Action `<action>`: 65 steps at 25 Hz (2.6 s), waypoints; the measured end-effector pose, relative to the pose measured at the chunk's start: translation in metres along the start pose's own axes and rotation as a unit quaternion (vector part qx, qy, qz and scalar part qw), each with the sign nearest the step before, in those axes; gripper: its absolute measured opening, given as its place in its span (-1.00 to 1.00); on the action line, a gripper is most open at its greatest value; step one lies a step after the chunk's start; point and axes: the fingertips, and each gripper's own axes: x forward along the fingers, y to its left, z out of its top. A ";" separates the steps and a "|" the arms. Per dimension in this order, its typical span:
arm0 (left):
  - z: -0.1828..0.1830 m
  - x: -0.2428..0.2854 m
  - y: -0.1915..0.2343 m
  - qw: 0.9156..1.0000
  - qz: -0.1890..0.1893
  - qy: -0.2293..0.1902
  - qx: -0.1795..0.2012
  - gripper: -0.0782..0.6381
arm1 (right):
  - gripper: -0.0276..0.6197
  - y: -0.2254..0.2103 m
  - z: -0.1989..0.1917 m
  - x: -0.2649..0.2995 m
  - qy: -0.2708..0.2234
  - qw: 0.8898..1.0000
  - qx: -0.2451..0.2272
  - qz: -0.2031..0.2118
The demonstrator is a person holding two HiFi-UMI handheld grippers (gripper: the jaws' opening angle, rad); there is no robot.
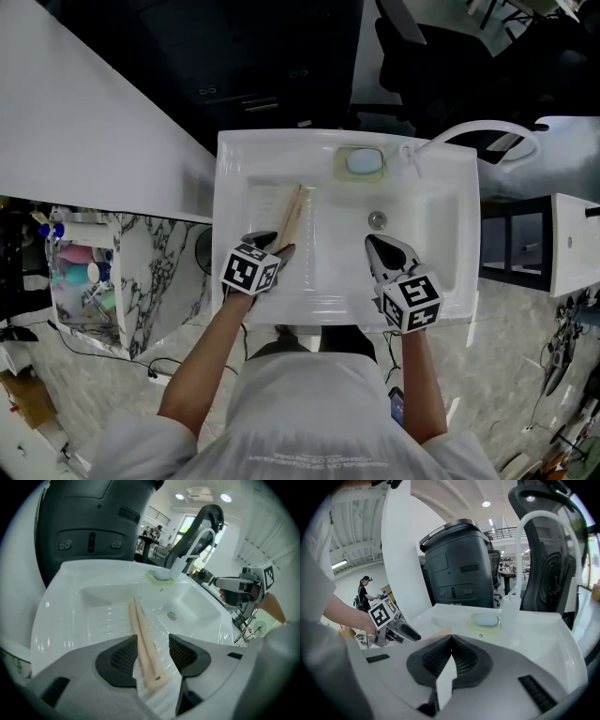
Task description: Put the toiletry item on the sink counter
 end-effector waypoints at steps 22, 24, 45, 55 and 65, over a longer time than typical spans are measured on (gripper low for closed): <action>0.062 -0.208 -0.024 0.957 0.002 -0.283 0.069 -0.75 | -0.92 0.091 0.091 -0.100 -0.137 0.982 -0.097 -0.086; 0.065 -0.228 -0.037 0.949 -0.001 -0.303 0.090 -0.75 | -0.92 0.101 0.100 -0.114 -0.151 0.978 -0.108 -0.095; 0.083 -0.360 -0.096 0.886 0.059 -0.391 0.243 -0.75 | -0.92 0.189 0.176 -0.174 -0.238 0.942 -0.213 -0.099; 0.081 -0.381 -0.110 0.872 0.091 -0.390 0.280 -0.75 | -0.92 0.210 0.182 -0.173 -0.244 0.939 -0.230 -0.075; 0.075 -0.383 -0.108 0.874 0.104 -0.390 0.270 -0.75 | -0.92 0.206 0.174 -0.170 -0.238 0.941 -0.231 -0.070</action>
